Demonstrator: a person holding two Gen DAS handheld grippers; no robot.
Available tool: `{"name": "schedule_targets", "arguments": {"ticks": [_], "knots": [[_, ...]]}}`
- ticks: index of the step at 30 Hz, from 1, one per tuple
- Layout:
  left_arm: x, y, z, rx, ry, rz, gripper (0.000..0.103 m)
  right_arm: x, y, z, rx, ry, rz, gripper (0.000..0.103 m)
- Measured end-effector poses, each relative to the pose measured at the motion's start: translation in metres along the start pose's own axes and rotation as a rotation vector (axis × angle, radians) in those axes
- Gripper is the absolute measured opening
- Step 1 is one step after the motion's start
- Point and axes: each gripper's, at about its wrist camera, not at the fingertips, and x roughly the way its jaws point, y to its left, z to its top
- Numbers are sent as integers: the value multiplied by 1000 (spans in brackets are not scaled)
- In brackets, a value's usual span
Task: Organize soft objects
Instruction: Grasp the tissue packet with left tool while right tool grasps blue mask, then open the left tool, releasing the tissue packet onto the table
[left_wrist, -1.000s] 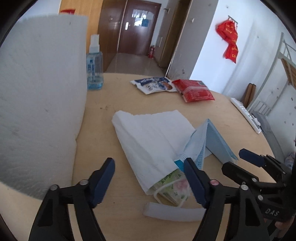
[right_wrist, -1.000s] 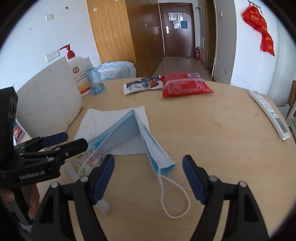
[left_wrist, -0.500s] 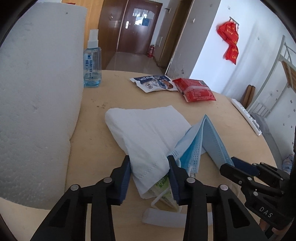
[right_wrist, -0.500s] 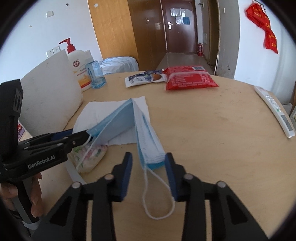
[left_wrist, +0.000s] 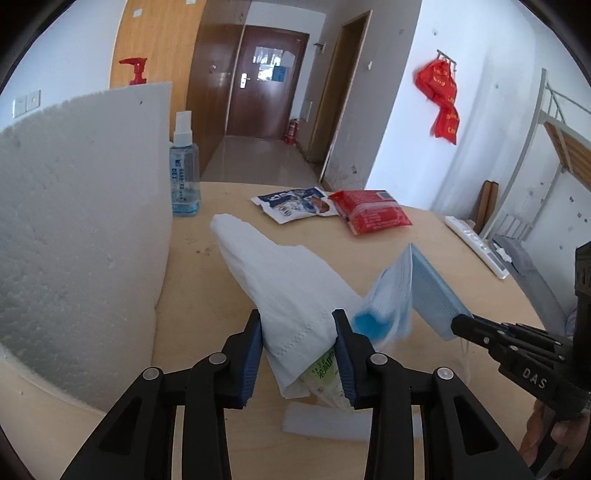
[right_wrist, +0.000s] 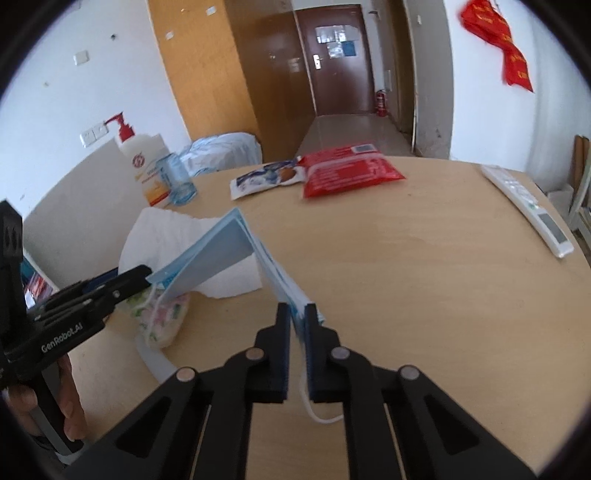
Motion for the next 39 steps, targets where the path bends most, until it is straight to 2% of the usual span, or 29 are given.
{"name": "schedule_targets", "arguments": {"ticks": [7,11,17,22,26,33,36,38,39], "knots": [[-23,-8,3,39,-84,-31,35,-5,2,-1,-3,-19,-13,8],[-18,-8,-1,54,-29,-38,35,-4,2,-2,-4,-14,-14,8],[-33,-11,-11,72,-16,-59,35,-10,1,-7,-7,-9,-16,8],[-51,-14,-21,100,-42,-35,35,-21,3,-11,-7,-17,-13,8],[-56,-17,-35,130,-14,-25,35,-35,9,-16,-24,-28,-8,8],[-58,-10,-50,114,41,-16,35,-43,17,-41,-49,22,-3,9],[-60,-9,-51,128,35,6,39,-36,20,-45,-74,58,-3,9],[-62,-6,-51,124,33,23,53,-32,24,-44,-102,67,-19,9],[-63,-5,-52,119,28,26,56,-32,26,-44,-112,61,-39,9]]}}
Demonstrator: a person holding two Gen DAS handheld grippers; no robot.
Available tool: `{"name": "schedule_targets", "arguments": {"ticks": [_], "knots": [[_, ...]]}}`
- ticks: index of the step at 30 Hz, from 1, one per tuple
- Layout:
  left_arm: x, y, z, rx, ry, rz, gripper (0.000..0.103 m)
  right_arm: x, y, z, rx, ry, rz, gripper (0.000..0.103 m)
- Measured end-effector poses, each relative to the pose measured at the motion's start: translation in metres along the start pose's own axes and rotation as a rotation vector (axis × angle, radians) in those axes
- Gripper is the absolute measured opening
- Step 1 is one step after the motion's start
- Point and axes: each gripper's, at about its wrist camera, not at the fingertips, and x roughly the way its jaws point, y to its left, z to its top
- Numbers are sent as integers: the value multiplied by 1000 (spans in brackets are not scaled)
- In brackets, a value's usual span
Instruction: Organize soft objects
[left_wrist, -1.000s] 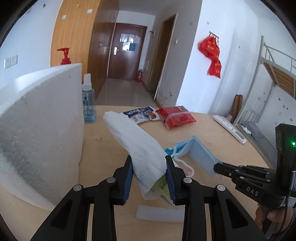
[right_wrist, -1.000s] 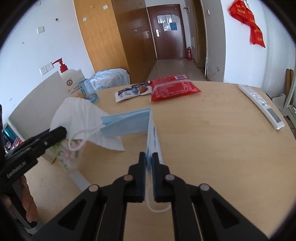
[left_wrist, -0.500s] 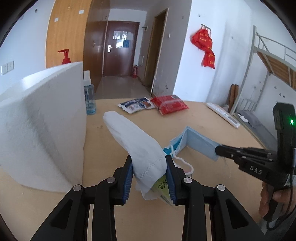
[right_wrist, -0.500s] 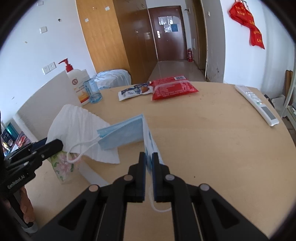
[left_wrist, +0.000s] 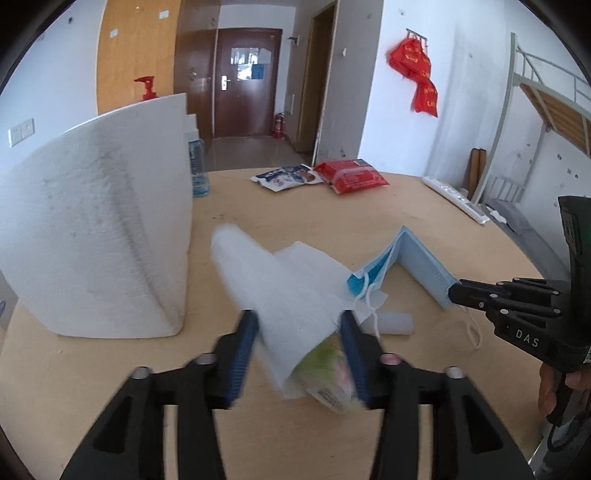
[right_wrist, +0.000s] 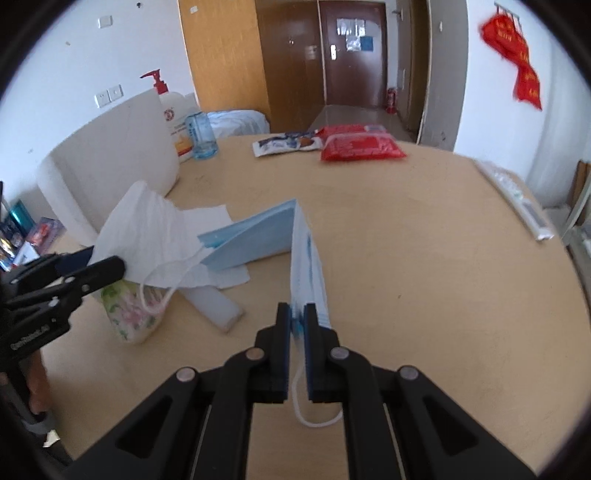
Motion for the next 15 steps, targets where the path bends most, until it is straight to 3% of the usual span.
{"name": "schedule_targets", "arguments": {"ticks": [2,5,11,15], "knots": [[-3,4,0,-8,-14,10,68,-1,2,1,-20,-11,-12,10],[-2,10,2,-19,-24,30,77,-2,6,3,-37,-15,2,20],[15,15,5,-53,43,23,77,1,9,12,-59,-45,-13,66],[21,21,4,-84,44,48,77,9,9,20,-58,-43,-13,68]]}}
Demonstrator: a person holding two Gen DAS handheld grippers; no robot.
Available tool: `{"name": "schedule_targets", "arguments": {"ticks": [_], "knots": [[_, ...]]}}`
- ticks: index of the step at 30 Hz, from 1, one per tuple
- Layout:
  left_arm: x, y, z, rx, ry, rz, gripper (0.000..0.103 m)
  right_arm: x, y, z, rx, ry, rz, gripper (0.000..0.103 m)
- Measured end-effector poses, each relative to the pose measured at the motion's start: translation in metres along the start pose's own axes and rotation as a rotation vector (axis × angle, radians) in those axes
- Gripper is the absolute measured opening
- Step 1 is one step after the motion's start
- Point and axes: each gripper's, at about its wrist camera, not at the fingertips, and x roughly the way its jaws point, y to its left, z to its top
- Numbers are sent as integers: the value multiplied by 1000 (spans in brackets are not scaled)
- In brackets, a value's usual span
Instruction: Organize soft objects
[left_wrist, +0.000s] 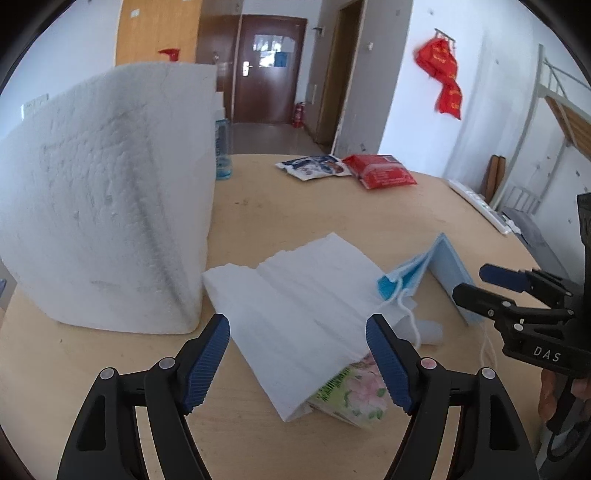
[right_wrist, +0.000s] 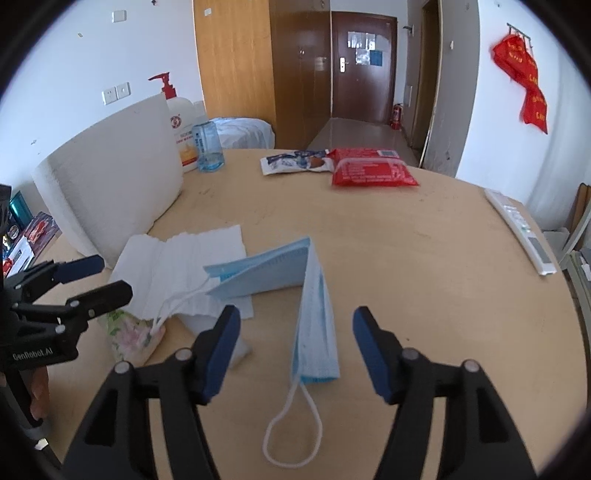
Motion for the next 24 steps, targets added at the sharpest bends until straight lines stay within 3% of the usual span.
{"name": "schedule_targets", "arguments": {"ticks": [6,8,12,16,18,20,24], "knots": [[13,6,-2,-29,44,26,77,18,-4,1,24,46,21,68],[18,10,-2,-52,65,24,69,20,-7,0,40,53,31,67],[24,16,-3,-85,92,9,51,23,-10,-2,53,69,33,40],[21,17,-4,-83,64,20,35,27,-12,-3,68,84,39,15],[17,16,-3,-74,41,28,33,26,-14,-4,74,79,41,10],[9,12,-1,-49,4,32,24,24,-14,-4,77,71,48,8],[-8,4,4,-11,-66,7,22,21,-14,-5,79,68,62,6]]}}
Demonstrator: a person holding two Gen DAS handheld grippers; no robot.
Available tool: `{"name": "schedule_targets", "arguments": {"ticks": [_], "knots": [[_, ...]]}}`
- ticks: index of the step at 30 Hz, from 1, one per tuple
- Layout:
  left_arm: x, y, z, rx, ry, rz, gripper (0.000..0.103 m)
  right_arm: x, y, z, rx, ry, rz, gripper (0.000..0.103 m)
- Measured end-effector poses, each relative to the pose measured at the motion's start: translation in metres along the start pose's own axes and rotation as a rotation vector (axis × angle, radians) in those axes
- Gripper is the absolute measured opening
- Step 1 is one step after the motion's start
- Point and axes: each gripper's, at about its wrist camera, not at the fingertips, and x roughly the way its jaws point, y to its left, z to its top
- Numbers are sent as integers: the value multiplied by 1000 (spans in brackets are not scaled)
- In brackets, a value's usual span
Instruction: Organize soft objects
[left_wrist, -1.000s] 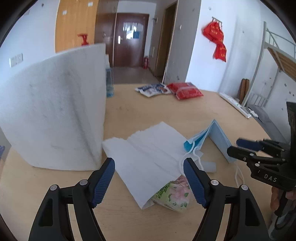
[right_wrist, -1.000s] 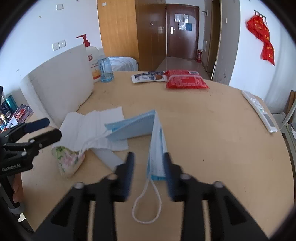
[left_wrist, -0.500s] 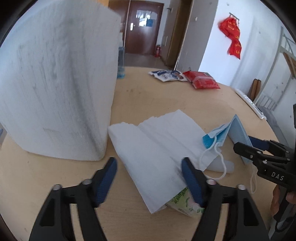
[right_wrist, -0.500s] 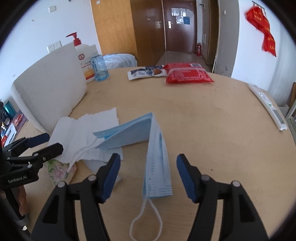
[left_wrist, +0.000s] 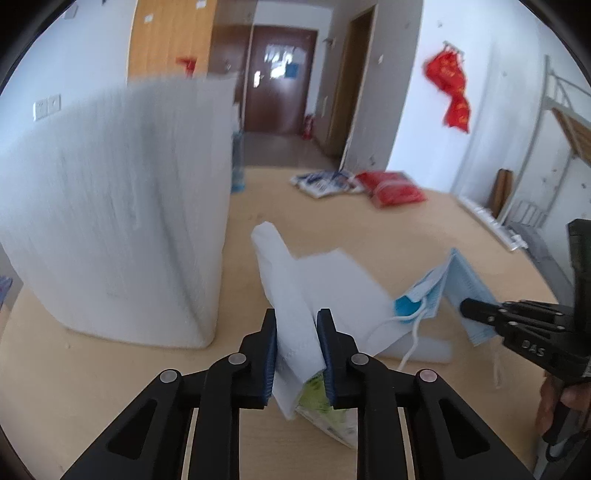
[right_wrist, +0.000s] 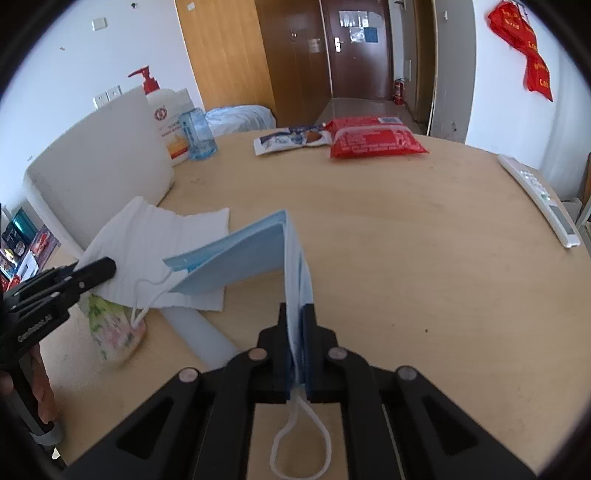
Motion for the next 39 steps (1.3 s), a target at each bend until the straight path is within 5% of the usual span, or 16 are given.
{"name": "schedule_targets", "arguments": {"ticks": [12,22,24,26,29,39], "knots": [[-49,-5,16,21,-142,-14,16,-54,-6,-3,65,-126,2,6],[-35,-12,7,50,-67,-8,11,-88,-11,-16,104,-183,-12,6],[-28,-15,2,60,-51,2,19,-86,-9,-20,101,-177,-10,6],[-19,-16,-1,55,-27,9,47,-84,-9,-22,102,-171,-5,6],[-17,-15,-1,33,-45,4,73,-76,-8,-24,105,-156,13,6],[18,-8,6,-26,44,65,75,-60,-7,-20,96,-141,46,6]]}}
